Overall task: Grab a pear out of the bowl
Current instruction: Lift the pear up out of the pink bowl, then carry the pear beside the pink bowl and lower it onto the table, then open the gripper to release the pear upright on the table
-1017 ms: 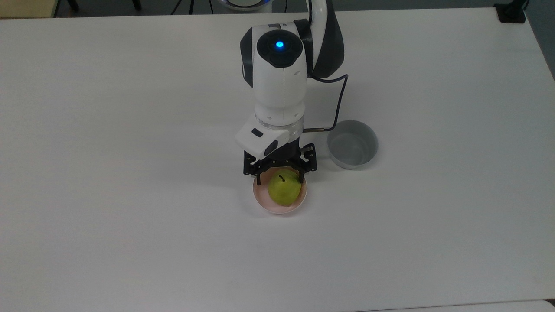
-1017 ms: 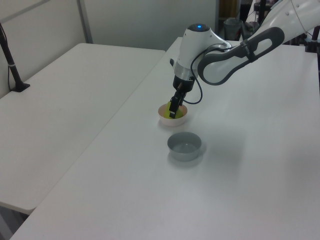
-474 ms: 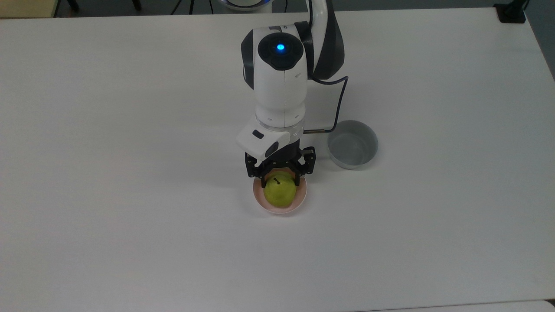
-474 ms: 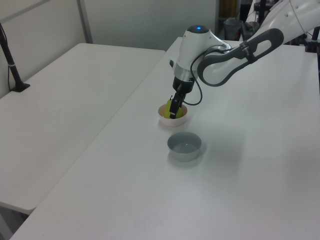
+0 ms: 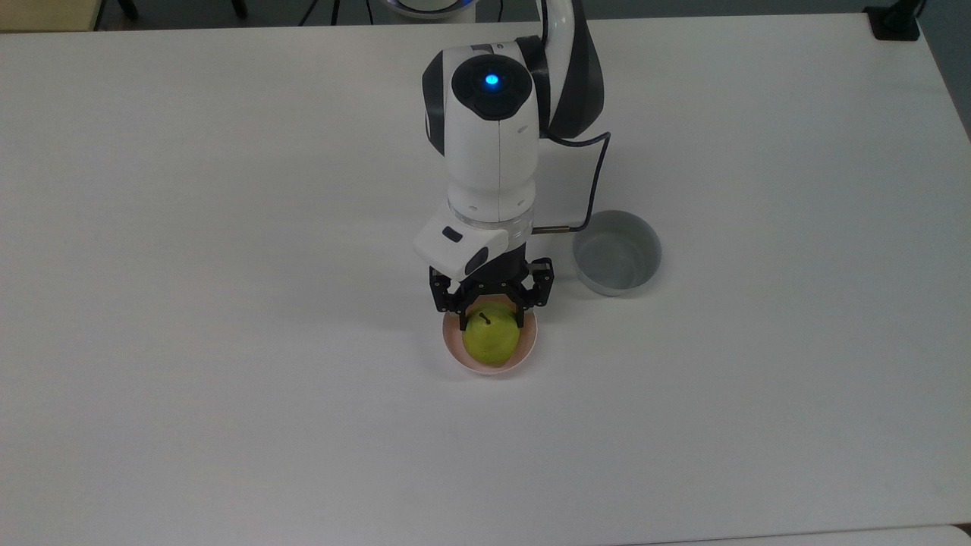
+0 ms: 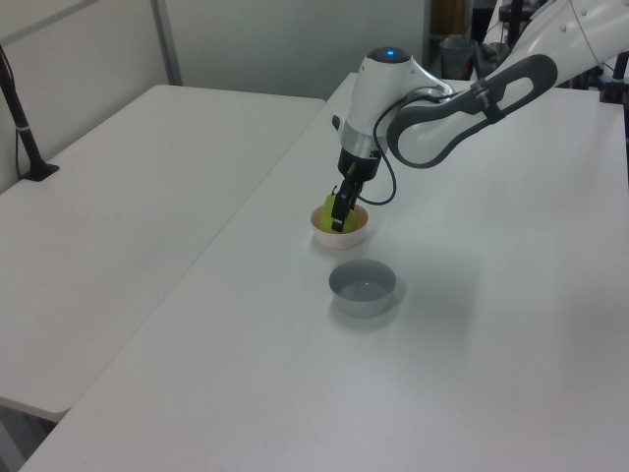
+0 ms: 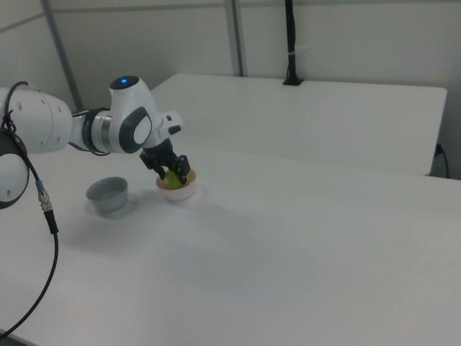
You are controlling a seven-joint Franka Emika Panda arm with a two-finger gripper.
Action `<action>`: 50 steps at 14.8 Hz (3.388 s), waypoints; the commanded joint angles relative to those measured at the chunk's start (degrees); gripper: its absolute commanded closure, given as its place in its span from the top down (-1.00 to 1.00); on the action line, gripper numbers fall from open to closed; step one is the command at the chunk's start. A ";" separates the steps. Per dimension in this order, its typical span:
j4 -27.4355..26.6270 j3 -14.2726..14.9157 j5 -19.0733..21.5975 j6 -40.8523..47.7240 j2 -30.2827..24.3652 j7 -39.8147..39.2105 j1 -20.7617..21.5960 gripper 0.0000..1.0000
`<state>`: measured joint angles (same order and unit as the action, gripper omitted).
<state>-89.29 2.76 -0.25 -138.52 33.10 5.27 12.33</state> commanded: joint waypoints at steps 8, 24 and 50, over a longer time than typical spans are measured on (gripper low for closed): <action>-0.36 0.40 0.33 10.11 -11.56 1.58 0.06 -0.15; -0.36 1.02 -0.37 -4.46 -3.75 -8.88 -13.82 -0.06; -0.80 0.40 -0.63 22.21 -17.70 -8.09 -12.86 1.00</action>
<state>-88.23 3.48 -0.66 -126.17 22.41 -2.76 -1.13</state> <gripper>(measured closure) 0.000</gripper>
